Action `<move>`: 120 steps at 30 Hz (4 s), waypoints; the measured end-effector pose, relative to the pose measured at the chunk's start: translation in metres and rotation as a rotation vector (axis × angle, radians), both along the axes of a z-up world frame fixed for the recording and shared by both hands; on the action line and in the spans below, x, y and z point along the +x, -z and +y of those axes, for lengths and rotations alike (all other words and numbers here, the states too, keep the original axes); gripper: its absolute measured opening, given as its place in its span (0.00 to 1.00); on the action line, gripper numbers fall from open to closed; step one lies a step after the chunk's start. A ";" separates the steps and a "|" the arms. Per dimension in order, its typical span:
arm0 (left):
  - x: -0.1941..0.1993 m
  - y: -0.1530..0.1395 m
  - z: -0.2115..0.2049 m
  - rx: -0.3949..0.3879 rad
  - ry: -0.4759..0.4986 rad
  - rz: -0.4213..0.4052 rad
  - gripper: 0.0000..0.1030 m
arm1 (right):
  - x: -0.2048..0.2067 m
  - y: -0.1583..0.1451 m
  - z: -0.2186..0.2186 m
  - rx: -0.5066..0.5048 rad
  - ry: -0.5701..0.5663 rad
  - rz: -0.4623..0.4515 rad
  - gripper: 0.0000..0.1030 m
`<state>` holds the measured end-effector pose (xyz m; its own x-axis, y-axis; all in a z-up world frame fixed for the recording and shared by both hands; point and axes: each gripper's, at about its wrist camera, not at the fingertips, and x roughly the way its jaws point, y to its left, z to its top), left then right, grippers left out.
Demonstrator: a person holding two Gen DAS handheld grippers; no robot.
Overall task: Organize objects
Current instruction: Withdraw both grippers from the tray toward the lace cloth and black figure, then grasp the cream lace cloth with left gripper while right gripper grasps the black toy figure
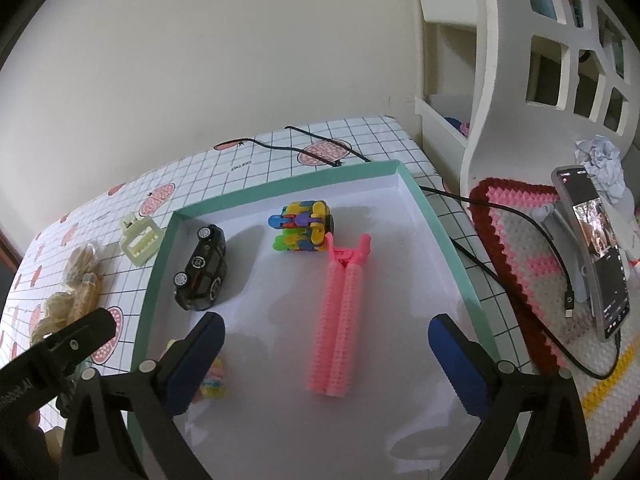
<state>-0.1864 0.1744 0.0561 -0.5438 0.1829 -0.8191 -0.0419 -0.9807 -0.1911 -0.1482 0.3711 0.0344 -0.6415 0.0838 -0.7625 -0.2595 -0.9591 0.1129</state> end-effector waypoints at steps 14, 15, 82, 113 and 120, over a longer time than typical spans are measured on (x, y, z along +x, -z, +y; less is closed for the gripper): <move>0.006 -0.025 -0.009 0.026 0.017 0.053 1.00 | 0.003 -0.023 -0.001 -0.068 0.013 0.045 1.00; 0.007 -0.029 -0.011 0.023 0.019 0.061 1.00 | 0.003 -0.027 -0.003 -0.062 0.013 0.052 1.00; -0.008 0.006 -0.179 -0.069 -0.074 -0.056 0.85 | -0.021 0.031 -0.258 0.101 -0.537 -0.254 1.00; -0.015 0.032 -0.178 -0.044 -0.065 -0.120 0.23 | -0.019 0.029 -0.255 0.009 -0.600 -0.265 0.68; -0.015 0.041 -0.185 -0.013 -0.089 -0.159 0.20 | -0.018 0.029 -0.255 -0.002 -0.610 -0.267 0.63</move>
<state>-0.2010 -0.0108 0.0146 -0.4211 0.1282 -0.8979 0.0749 -0.9817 -0.1753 -0.1661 0.1159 0.0051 -0.3624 -0.2360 -0.9017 0.3103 -0.9428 0.1221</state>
